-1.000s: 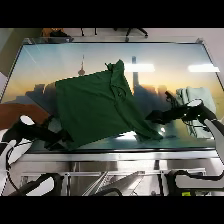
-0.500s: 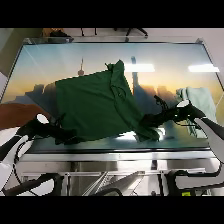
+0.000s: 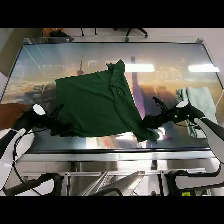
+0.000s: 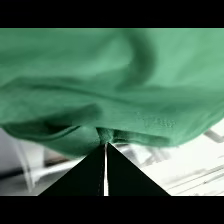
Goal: Fold the shirts.
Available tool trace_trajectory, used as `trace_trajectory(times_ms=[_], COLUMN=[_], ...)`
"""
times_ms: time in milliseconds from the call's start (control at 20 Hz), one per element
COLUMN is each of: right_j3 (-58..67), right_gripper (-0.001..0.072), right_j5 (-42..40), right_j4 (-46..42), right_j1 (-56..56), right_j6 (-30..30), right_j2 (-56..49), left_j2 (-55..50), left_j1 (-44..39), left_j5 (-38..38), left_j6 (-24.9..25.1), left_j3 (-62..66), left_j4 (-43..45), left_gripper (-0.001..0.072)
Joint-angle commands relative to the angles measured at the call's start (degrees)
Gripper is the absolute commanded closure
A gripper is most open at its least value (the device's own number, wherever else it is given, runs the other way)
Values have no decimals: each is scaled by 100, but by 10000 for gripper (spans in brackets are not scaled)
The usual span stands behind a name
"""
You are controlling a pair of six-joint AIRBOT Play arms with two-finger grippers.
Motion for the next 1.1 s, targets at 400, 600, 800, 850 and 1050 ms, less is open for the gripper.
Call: trace_trajectory(times_ms=[400, 600, 800, 850, 1050], right_j3=[-232, -509, -546, -544, -544], right_gripper=[85, 85, 85, 85, 85], right_j5=[592, 442, 424, 424, 431], right_j4=[-951, -946, -907, -879, -688], right_j1=[-691, -691, -688, -684, -678], right_j6=[649, 649, 645, 645, 605], right_j2=[645, 645, 643, 643, 643], left_j2=[520, 732, 785, 702, 44], left_j1=[1285, 1738, 2267, 2396, 2555], left_j5=[-573, -608, -433, -348, -2], left_j6=[507, 531, 531, 531, 1163], left_j3=[-501, -501, -505, -505, -503], left_j4=[155, 129, 131, 103, -981], left_gripper=[679, 14, 14, 14, 15])
